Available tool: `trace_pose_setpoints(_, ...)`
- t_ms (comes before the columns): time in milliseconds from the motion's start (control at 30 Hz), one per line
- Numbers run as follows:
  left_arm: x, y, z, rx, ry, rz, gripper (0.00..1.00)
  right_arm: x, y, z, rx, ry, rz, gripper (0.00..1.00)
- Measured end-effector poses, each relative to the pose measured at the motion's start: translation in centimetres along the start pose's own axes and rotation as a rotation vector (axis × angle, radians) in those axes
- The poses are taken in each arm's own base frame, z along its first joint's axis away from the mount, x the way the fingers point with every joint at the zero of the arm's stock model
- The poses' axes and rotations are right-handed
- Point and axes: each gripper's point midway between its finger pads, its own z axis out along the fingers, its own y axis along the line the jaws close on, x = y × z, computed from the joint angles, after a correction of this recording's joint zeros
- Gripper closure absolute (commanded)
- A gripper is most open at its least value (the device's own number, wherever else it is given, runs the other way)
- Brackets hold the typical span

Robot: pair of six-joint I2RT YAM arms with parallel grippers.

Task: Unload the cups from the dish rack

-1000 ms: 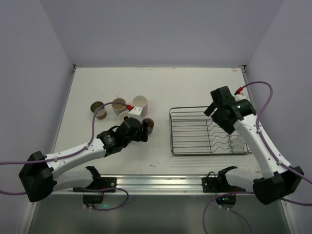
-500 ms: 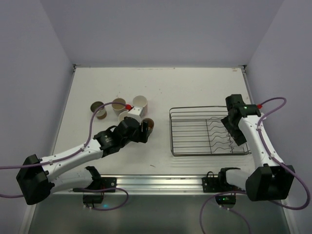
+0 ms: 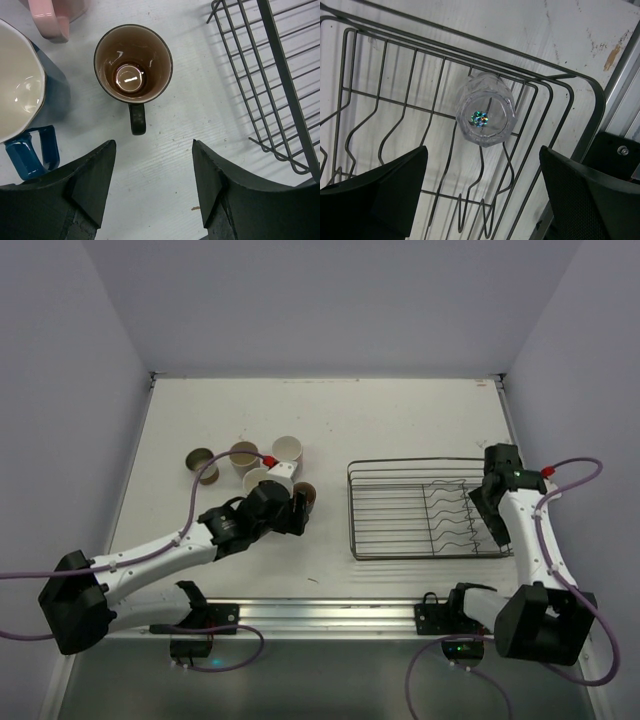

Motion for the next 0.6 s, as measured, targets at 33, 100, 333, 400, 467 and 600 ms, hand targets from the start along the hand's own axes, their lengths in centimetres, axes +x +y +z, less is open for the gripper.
trace_pose_setpoints(33,0.1,0.0,0.0,-0.001,0.002,0.001,0.34,-0.2,-0.1,0.1,-0.001,-0.002,0.007,0.06)
trace_pose_setpoints(100,0.2,0.1,0.2,-0.005,0.009,0.003,0.34,-0.6,-0.2,0.5,-0.002,-0.007,0.019,0.06)
trace_pose_setpoints(333,0.5,0.1,0.5,-0.009,0.02,0.006,0.34,-0.7,-0.3,1.8,-0.006,0.015,0.036,0.07)
trace_pose_setpoints(400,0.7,0.1,0.5,-0.01,0.025,0.008,0.34,-0.4,-0.3,2.1,-0.012,0.025,0.029,0.07)
trace_pose_setpoints(467,0.8,0.1,0.7,-0.012,0.03,0.009,0.34,-0.1,-0.2,2.4,-0.013,0.036,0.022,0.07)
trace_pose_setpoints(600,0.9,0.1,0.7,-0.011,0.035,0.01,0.34,0.4,0.0,3.3,-0.004,0.054,0.014,0.09)
